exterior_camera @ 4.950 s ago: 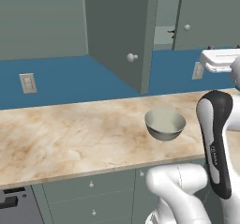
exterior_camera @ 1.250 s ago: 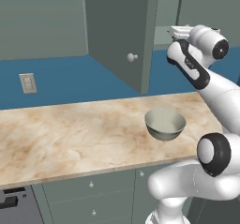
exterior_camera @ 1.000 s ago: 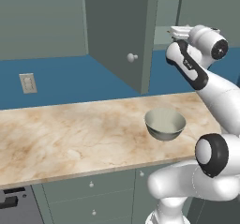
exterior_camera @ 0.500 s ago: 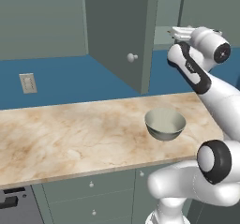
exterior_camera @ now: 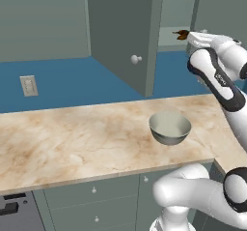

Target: Open the cabinet. Pick the banana and kiwi from the cabinet and place them into the bowl. Then close the cabinet.

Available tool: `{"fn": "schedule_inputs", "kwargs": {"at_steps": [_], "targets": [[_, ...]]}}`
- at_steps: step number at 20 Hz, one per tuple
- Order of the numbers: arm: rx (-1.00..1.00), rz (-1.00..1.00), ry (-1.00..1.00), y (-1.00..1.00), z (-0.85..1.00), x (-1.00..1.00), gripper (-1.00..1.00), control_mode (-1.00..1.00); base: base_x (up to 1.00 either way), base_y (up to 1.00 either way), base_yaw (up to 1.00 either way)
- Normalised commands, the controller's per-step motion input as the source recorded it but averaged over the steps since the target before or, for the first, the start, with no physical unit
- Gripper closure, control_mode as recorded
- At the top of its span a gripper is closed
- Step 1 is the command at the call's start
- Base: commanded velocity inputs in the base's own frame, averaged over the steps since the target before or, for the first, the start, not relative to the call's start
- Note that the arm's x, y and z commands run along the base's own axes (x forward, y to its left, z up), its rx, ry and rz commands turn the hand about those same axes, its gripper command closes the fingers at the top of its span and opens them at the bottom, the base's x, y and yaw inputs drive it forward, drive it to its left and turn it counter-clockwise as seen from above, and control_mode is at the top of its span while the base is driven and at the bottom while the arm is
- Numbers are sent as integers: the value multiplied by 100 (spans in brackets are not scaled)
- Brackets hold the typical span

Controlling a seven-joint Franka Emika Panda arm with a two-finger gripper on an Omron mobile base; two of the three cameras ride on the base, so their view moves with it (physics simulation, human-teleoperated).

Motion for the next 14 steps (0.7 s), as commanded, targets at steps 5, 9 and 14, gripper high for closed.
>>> {"fn": "schedule_inputs", "kwargs": {"at_steps": [5, 9, 14], "targets": [[13, 13, -10, -97, 25, -83, 100, -100, 0, 0, 0], [16, 11, -10, -100, 39, -86, 100, -100, 0, 0, 0], [14, 7, -5, -96, 61, -80, 100, -100, 0, 0, 0]]}}
